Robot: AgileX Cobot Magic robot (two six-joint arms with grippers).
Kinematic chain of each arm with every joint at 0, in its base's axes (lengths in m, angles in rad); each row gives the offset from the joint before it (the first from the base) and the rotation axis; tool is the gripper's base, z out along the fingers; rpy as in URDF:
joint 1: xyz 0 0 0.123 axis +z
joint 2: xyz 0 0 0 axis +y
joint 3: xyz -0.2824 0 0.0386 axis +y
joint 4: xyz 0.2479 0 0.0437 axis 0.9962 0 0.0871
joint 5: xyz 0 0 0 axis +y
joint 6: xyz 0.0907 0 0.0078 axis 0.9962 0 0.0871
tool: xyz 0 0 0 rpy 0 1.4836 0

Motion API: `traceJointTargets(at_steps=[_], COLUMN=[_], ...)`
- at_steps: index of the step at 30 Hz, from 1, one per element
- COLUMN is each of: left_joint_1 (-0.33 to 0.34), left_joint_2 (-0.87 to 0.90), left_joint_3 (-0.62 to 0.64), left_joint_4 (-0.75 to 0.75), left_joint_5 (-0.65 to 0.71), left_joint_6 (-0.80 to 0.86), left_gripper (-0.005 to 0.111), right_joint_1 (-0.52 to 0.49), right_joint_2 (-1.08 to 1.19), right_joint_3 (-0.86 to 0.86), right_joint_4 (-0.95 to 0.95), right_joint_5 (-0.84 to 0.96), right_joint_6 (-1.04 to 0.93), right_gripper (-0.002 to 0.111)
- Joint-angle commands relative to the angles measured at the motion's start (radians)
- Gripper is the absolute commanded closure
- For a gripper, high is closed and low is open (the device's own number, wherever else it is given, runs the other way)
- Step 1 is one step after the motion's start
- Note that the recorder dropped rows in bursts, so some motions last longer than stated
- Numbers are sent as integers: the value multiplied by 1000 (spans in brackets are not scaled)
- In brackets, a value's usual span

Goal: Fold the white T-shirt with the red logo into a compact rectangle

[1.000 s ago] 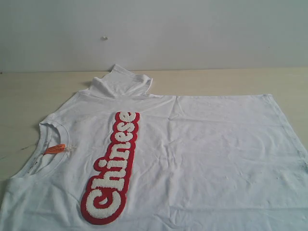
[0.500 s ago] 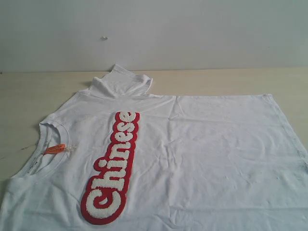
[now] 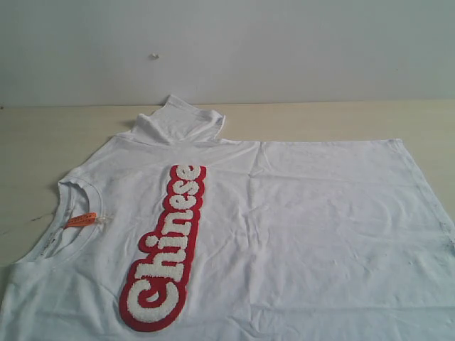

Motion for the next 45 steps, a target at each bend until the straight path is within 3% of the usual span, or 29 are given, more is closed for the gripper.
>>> traceJointTargets(at_steps=[1, 11, 14, 20, 25, 27, 31, 36, 41, 43, 45], left_joint_1=[2, 2, 2, 2, 2, 2, 2, 2, 2, 2, 2], left_joint_2=[-6, -6, -6, -6, -6, -6, -6, -6, -6, -6, -6], left_joint_3=[3, 3, 3, 3, 3, 3, 3, 3, 3, 3, 3], left_joint_4=[-6, 27, 169, 257, 236, 175, 147, 147, 147, 148, 171], left_joint_5=[-6, -157, -172, -205, -217, -270, -388, -478, -533, -595, -640], left_joint_6=[5, 11, 79, 158, 160, 118, -178, -540, -683, -731, -774], left_gripper=[79, 79, 79, 79, 79, 79, 79, 79, 79, 83, 99], right_joint_1=[-7, -7, -7, -7, -7, -7, -4, -4, -4, -4, -4], right_joint_2=[-6, -6, -6, -6, -6, -6, -6, -6, -6, -6, -6], right_joint_3=[4, 4, 4, 4, 4, 4, 4, 4, 4, 4, -13], right_joint_4=[-5, -12, -10, -4, -4, -1, -1, -1, -1, -12, -12], right_joint_5=[-9, -124, -163, -294, -332, -360, -462, -520, -631, -635, -626], right_joint_6=[-2, -5, -5, -5, 1, 1, 217, 263, 353, 380, 382], right_gripper=[108, 108, 108, 108, 108, 108, 108, 108, 108, 108, 108])
